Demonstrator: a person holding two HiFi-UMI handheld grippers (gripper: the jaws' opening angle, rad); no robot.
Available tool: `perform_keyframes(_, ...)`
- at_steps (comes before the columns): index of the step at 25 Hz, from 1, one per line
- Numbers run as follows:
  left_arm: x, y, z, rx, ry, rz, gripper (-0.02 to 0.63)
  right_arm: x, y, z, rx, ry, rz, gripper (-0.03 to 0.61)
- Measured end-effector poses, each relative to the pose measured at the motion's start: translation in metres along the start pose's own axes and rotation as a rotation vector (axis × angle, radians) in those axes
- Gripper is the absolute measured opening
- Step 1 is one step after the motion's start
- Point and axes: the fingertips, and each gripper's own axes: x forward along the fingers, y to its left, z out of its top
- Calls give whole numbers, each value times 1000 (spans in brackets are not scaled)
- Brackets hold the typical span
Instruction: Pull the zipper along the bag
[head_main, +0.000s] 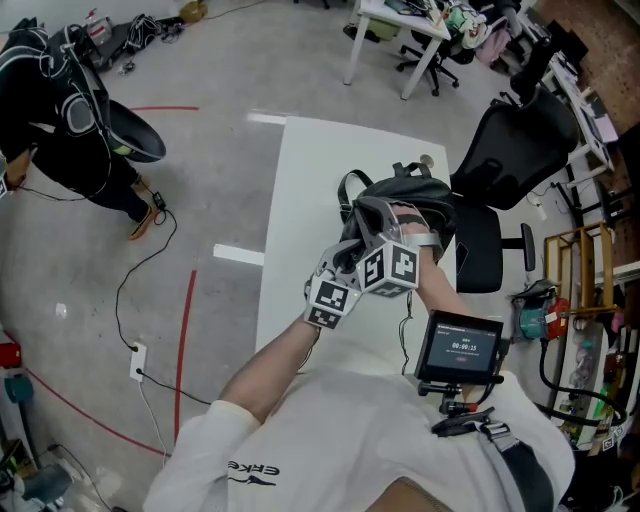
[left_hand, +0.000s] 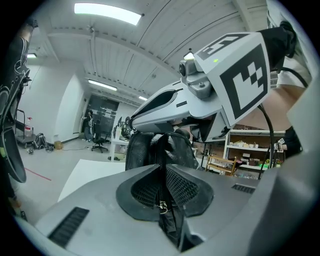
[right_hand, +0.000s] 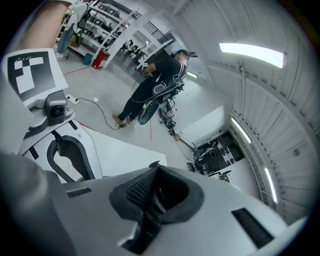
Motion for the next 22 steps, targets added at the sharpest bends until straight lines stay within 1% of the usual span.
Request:
perform_keyframes(9, 1, -2, -3, 4, 2, -3, 34, 7, 25, -2, -67, 32, 76, 17)
perform_keyframes(18, -2, -1, -5, 4, 8, 3, 34, 10, 41, -1, -85, 37, 129, 17)
perform_keyframes(22, -1, -4, -5, 7, 9, 5, 34, 8, 40, -4, -80, 33, 124, 17)
